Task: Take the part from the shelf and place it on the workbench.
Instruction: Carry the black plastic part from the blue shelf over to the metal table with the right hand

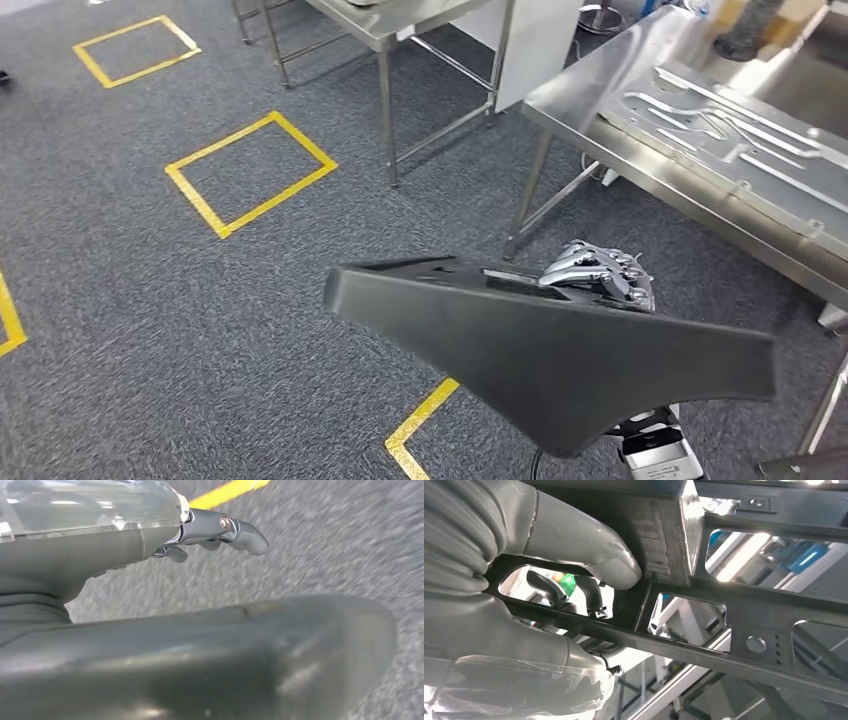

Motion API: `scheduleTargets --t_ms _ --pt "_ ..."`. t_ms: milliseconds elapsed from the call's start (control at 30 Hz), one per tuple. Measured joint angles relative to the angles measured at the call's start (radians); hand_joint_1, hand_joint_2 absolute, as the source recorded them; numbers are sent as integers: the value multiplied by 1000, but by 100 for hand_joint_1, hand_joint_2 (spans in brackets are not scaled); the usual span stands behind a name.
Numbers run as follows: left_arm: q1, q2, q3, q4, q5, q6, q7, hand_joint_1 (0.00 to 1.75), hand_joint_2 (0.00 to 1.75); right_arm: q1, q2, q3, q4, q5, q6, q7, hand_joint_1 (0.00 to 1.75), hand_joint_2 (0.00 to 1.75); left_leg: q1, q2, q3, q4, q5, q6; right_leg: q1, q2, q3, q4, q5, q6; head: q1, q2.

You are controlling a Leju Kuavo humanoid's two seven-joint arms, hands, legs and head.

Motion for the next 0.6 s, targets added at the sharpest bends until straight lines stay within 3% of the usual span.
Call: scheduleTargets --t_ms 33,100,167,200,233,267,333,400,467,533,600 --pt "-1 9 0 -1 -5 -6 -3 0 0 0 -1 0 0 1 3 0 175 175 3 -21 -8 23 -19 -5 -2 12 1 -3 3 -6 0 0" --pt "0 28 0 -3 -13 -24 -13 0 0 0 -3 2 2 1 12 0 175 175 6 -79 -54 133 -81 -11 -5 35 2 -6 6 -15 0 0" --pt "3 40 -1 -3 -21 -39 -18 0 0 -1 -4 5 6 -1 19 0 175 175 6 -103 -117 260 -127 -13 -3 63 1 -5 6 -18 0 0" --pt "5 45 -2 -3 -30 -45 -16 0 0 -2 -4 7 8 -2 23 0 175 175 6 -106 -132 284 -124 -14 -3 78 2 -4 6 -19 0 0" --pt "5 49 -6 -3 -42 -49 -13 0 0 -4 -4 9 10 -3 27 0 175 175 6 -107 -129 267 -100 -13 -3 92 2 -3 6 -18 0 0" --pt "5 54 -12 -3 -56 -53 -9 0 0 -8 -4 11 11 -5 31 1 175 175 7 -114 -109 213 -61 -12 -3 106 3 -1 5 -17 0 0" --pt "6 65 -29 -3 -85 -56 0 0 0 -19 -4 14 12 -7 38 3 175 175 12 -155 -58 78 4 -6 -3 132 -1 6 4 -12 0 0" --pt "7 73 -47 -3 -110 -53 13 0 0 -30 -4 16 13 -10 45 5 175 175 12 -184 -34 16 21 2 -4 155 -9 11 6 0 0 0" --pt "5 78 -59 -3 -110 -55 18 0 0 -33 -4 17 14 -11 48 5 175 175 10 -169 -32 11 23 14 -6 173 -15 9 11 14 0 0" --pt "-1 78 -62 -3 -84 -62 11 0 0 -36 -4 17 14 -11 50 5 175 175 11 -148 -29 3 30 29 -5 143 -28 32 -5 23 0 0" --pt "-2 71 -55 -3 -52 -66 1 0 0 -41 -1 18 15 -11 51 5 175 175 10 -125 -27 -2 34 39 -3 87 -72 127 -58 29 0 0"
